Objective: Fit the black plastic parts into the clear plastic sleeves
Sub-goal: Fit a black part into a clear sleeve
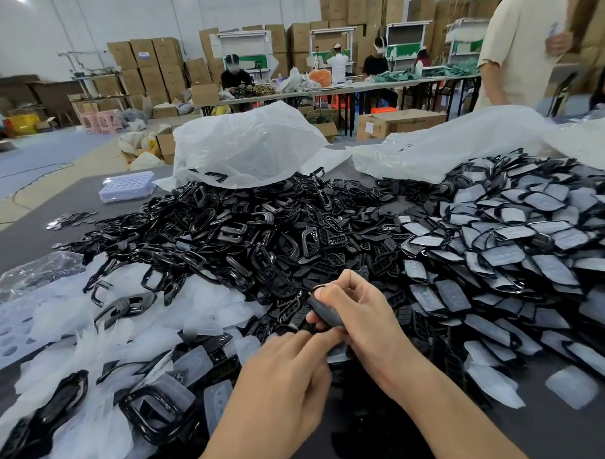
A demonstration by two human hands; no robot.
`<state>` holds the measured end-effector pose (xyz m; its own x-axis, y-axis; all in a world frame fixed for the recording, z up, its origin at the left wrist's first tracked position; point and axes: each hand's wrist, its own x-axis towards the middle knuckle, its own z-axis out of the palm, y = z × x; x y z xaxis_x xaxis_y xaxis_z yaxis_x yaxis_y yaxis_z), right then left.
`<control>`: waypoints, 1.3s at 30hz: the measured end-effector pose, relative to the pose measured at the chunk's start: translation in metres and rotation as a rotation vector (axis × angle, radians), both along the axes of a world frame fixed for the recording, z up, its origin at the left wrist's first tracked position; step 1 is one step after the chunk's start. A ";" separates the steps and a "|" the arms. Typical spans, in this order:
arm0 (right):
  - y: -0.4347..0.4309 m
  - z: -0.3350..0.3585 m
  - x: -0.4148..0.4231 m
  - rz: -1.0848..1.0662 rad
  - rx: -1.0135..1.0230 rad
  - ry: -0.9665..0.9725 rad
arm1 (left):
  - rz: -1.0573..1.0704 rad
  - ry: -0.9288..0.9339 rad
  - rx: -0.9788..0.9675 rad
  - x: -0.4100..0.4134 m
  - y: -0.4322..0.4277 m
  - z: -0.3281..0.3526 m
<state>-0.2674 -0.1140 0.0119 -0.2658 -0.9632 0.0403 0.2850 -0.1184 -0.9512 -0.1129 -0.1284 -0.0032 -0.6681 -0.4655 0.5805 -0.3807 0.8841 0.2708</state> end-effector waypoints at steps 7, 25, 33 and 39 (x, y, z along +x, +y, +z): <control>0.000 0.003 -0.003 -0.008 -0.010 -0.026 | -0.014 0.067 0.030 0.000 0.004 -0.001; -0.002 -0.008 0.007 0.129 -0.023 0.072 | 0.233 0.620 0.729 0.000 -0.017 -0.001; -0.003 -0.009 0.005 0.094 -0.040 0.195 | 0.253 0.611 0.712 0.002 -0.019 -0.005; 0.002 -0.006 0.002 0.089 -0.004 0.432 | 0.267 0.558 0.640 0.005 -0.023 -0.007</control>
<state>-0.2659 -0.1123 0.0059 -0.1393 -0.9813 0.1331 -0.1294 -0.1152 -0.9849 -0.1081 -0.1509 -0.0100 -0.1884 -0.9120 0.3644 -0.2178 0.4006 0.8900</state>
